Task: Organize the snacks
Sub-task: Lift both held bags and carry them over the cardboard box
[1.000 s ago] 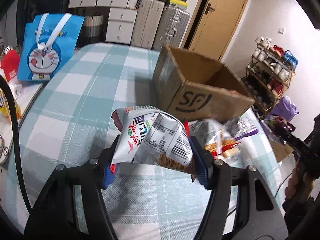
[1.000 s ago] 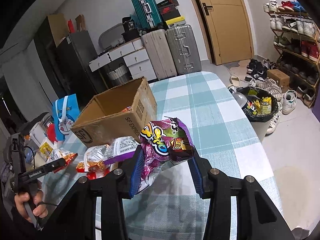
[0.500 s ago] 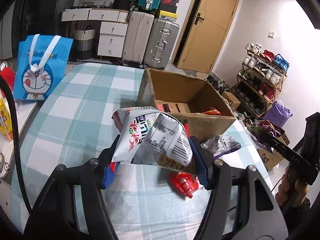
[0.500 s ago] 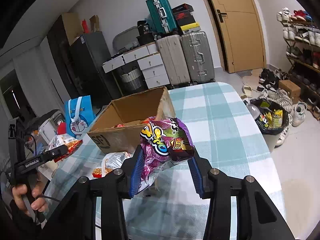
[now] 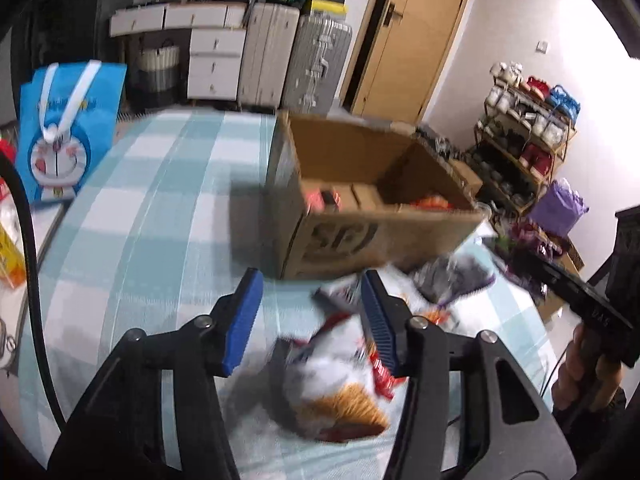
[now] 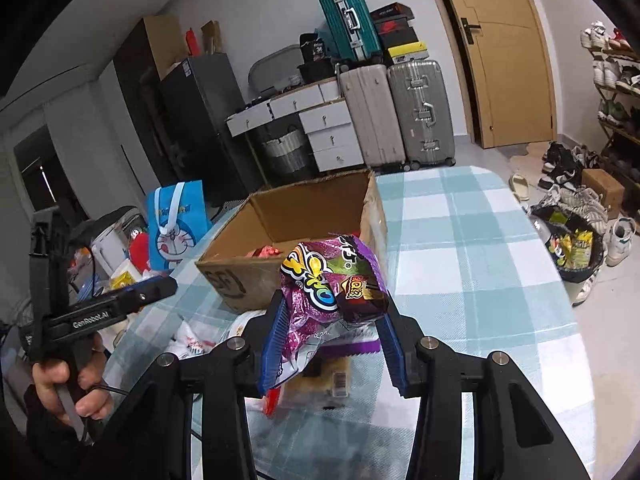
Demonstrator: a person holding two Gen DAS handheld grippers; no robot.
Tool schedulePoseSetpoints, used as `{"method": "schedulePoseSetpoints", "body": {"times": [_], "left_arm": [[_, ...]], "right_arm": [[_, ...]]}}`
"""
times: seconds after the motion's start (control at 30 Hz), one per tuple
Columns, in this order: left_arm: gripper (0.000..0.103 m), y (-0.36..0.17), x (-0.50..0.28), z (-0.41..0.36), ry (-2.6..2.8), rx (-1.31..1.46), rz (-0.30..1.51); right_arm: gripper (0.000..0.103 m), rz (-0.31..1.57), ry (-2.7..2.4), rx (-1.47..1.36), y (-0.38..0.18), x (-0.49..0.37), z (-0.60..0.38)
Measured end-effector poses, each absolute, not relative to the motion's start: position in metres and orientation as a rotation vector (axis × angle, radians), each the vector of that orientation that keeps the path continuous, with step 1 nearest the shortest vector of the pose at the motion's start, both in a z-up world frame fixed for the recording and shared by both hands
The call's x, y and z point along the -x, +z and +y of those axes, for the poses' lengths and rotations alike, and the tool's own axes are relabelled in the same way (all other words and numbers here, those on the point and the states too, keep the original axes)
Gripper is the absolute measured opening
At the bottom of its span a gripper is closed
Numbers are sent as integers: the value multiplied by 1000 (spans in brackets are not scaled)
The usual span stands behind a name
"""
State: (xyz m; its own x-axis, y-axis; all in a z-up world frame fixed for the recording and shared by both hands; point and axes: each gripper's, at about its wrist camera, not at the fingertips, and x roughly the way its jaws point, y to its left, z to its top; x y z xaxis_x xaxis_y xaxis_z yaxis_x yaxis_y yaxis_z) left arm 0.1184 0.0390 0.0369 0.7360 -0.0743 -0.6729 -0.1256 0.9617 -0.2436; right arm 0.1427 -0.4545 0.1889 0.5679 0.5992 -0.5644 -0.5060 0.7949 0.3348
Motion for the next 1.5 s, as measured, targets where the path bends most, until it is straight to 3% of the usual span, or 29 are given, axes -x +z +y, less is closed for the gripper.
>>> {"method": "schedulePoseSetpoints", "body": {"times": [0.03, 0.1, 0.17, 0.27, 0.33, 0.37, 0.4, 0.6, 1.0, 1.5], "left_arm": [[52, 33, -115, 39, 7, 293, 753], [71, 26, -111, 39, -13, 301, 780], [81, 21, -108, 37, -18, 300, 786], [82, 7, -111, 31, -30, 286, 842], [80, -4, -114, 26, -44, 276, 885], [70, -8, -116, 23, -57, 271, 907], [53, -12, -117, 22, -58, 263, 924], [39, -6, -110, 20, -49, 240, 873], [37, 65, -100, 35, -92, 301, 659], [37, 96, -182, 19, -129, 273, 590]], "right_arm": [[43, 723, 653, -144, 187, -142, -454], [43, 730, 649, -145, 183, -143, -455], [43, 735, 647, -149, 181, -144, -456], [44, 732, 640, -149, 181, -144, -458], [44, 730, 638, -153, 182, -144, -459], [44, 729, 637, -151, 183, -143, -459], [44, 727, 636, -150, 183, -142, -460], [44, 726, 639, -149, 185, -141, -460], [44, 706, 690, -136, 190, -145, -448], [44, 695, 724, -130, 201, -190, -412]]}}
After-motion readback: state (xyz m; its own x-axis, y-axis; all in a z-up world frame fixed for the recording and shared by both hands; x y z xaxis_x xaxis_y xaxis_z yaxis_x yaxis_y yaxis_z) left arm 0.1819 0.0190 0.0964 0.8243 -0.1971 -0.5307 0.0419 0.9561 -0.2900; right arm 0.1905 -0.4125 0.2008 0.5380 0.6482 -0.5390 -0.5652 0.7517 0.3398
